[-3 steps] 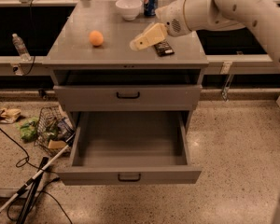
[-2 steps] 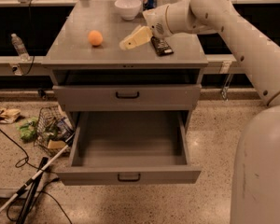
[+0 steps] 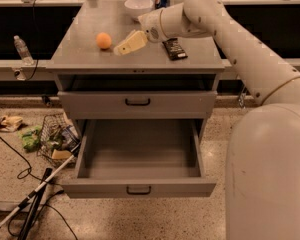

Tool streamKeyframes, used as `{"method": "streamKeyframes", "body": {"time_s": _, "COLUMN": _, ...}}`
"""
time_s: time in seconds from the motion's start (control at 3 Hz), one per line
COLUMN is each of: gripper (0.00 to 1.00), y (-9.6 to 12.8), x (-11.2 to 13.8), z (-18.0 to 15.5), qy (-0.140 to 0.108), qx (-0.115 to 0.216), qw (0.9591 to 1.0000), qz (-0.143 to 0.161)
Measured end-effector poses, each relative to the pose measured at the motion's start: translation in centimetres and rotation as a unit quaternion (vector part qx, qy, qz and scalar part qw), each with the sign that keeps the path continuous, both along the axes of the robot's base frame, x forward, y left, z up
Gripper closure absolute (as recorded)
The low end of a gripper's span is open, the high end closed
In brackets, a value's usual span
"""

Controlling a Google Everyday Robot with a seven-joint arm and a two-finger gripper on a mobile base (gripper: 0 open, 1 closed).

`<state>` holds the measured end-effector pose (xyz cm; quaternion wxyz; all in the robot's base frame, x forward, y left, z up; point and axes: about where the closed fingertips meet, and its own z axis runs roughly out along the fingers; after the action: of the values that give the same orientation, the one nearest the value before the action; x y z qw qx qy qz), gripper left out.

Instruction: Place orange into middle drawer

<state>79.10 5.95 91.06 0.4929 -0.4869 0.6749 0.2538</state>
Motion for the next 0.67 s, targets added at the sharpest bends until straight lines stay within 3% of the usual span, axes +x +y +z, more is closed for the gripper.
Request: {"method": "streamKeyframes", "body": {"time_s": 0.67, "gripper": 0.00, "y": 7.8, "x": 4.5, "z": -3.4, "qy": 0.012, "qx": 0.019, "qw": 0.9991, "qz": 0.035}}
